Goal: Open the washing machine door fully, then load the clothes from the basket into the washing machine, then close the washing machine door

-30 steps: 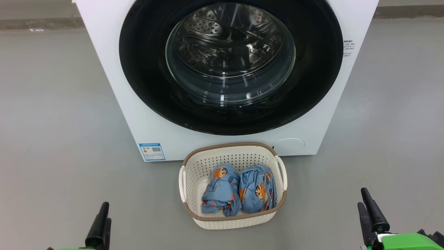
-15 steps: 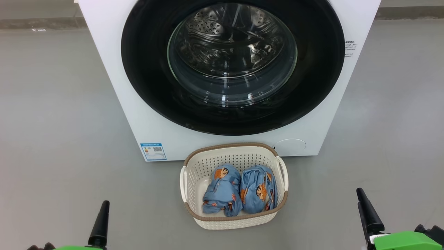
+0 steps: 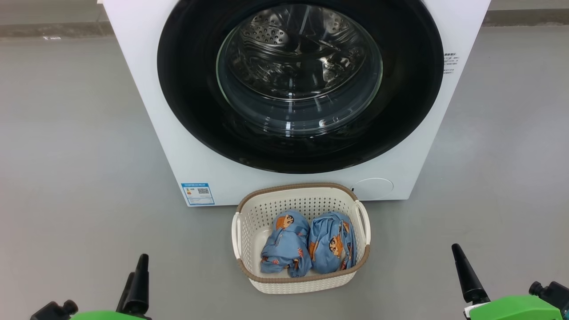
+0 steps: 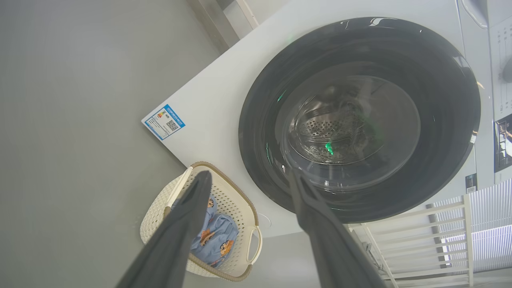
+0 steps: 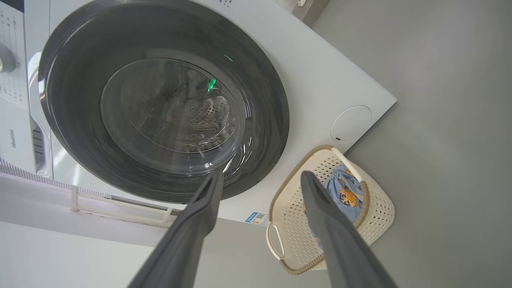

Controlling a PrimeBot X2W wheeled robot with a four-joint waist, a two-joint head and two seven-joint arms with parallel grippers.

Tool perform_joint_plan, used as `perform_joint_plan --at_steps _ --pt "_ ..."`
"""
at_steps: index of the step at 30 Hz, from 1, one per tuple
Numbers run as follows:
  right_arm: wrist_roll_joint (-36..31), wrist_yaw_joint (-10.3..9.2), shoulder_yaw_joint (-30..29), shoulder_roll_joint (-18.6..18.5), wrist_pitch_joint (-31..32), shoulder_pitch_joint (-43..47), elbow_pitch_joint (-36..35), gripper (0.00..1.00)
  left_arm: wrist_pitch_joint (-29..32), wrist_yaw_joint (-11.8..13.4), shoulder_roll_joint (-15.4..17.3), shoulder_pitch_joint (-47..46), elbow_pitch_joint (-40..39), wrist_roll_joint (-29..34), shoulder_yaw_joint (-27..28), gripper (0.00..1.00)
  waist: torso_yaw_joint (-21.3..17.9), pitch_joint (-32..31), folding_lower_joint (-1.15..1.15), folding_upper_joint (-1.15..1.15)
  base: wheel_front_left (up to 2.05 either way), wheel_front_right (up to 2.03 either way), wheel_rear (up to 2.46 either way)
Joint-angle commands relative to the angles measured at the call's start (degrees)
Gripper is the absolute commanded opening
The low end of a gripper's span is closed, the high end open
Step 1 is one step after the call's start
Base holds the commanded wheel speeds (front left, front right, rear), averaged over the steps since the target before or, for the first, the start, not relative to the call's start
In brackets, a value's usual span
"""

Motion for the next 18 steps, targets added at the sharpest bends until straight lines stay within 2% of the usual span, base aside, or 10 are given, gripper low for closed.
perform_joint_plan --at_steps 1,18 --pt "-2.19 0.04 1.02 -1.03 -0.76 -1.57 -1.07 1.0 -0.91 -0.08 1.05 -1.5 -1.85 2.41 0.62 1.0 0.01 0.01 0.0 0.0 0.0 0.0 0.0" --pt "-14.98 0.06 2.58 -2.27 -3.45 -1.66 0.22 1.0 -3.61 -0.11 1.21 -1.35 -2.54 15.14 -0.08 1.0 0.13 -0.03 0.0 0.0 0.0 0.0 0.0"
